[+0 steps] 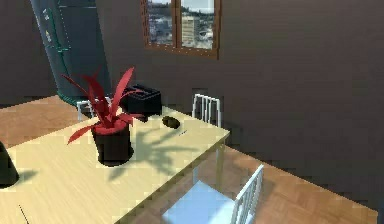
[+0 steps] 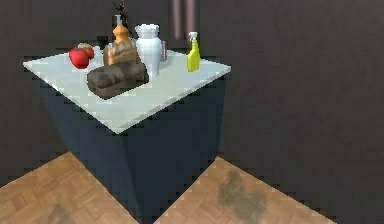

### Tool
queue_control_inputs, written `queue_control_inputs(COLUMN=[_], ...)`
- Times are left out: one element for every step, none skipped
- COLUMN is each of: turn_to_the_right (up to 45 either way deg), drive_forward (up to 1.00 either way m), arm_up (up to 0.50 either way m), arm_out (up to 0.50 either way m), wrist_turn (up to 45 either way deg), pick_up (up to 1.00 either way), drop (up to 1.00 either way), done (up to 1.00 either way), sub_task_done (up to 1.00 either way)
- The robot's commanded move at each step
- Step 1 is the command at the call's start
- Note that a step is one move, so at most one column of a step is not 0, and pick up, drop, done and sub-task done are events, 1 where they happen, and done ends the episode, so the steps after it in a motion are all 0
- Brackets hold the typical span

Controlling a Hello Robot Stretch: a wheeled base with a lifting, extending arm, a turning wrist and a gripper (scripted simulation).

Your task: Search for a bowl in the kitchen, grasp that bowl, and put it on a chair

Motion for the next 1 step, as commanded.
queue_control_inputs(turn_to_the_right=[-18.0], drive_forward=[0.00], arm_up=[0.00], arm_out=[0.00], wrist_turn=[0.0], pick_up=[0.00], drop=[0.00], done=[0.00], sub_task_done=[0.00])
